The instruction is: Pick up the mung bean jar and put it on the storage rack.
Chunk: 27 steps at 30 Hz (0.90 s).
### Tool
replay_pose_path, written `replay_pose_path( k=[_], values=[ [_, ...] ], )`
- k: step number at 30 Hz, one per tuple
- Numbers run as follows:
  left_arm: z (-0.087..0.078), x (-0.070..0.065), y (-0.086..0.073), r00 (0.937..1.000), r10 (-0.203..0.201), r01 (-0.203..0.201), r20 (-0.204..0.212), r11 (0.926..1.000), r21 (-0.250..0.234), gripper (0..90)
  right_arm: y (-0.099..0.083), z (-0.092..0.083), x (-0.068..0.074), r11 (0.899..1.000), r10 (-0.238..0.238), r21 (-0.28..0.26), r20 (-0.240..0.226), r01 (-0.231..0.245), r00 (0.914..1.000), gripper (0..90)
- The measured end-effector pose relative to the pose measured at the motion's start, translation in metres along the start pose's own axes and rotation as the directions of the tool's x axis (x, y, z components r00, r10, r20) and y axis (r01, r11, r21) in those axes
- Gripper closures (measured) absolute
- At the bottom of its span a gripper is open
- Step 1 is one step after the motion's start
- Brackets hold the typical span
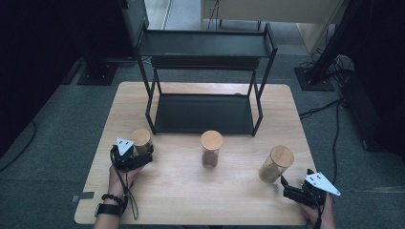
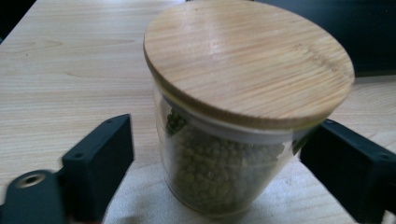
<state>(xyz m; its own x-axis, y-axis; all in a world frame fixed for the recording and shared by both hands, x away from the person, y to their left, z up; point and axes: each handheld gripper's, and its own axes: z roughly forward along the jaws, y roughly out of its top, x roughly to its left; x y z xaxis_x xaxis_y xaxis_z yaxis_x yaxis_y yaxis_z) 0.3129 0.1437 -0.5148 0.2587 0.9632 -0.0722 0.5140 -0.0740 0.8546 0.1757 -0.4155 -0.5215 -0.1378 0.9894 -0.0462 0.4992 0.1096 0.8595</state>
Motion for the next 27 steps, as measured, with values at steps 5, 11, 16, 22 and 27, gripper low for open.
replay_pose_path(
  k=[5,11,16,22,27],
  values=[
    [0.003,-0.001,0.002,1.0,0.0,0.0,-0.002,1.0,0.003,11.6,0.0,0.0,0.0,1.0,0.0,0.001,0.0,0.0,1.0,0.2],
    [0.006,-0.002,0.005,1.0,0.01,-0.01,-0.001,0.9999,0.01,19.7,0.0,0.0,0.0,1.0,-0.001,0.0,0.001,0.001,1.0,0.2],
    [0.008,-0.003,0.008,0.9999,0.01,-0.01,-0.002,0.9999,0.013,20.8,0.0,0.0,0.0,1.0,0.002,0.001,0.0,-0.002,1.0,0.2],
    [0.011,-0.003,0.008,1.0,0.003,-0.003,0.008,0.9998,0.019,23.1,0.0,0.0,0.0,1.0,0.003,0.004,0.003,-0.003,1.0,0.2],
    [0.01,-0.004,0.01,0.9996,0.027,-0.027,-0.001,0.9993,0.025,24.1,0.0,0.0,0.0,1.0,0.005,0.003,0.001,-0.005,1.0,0.2]
  ],
)
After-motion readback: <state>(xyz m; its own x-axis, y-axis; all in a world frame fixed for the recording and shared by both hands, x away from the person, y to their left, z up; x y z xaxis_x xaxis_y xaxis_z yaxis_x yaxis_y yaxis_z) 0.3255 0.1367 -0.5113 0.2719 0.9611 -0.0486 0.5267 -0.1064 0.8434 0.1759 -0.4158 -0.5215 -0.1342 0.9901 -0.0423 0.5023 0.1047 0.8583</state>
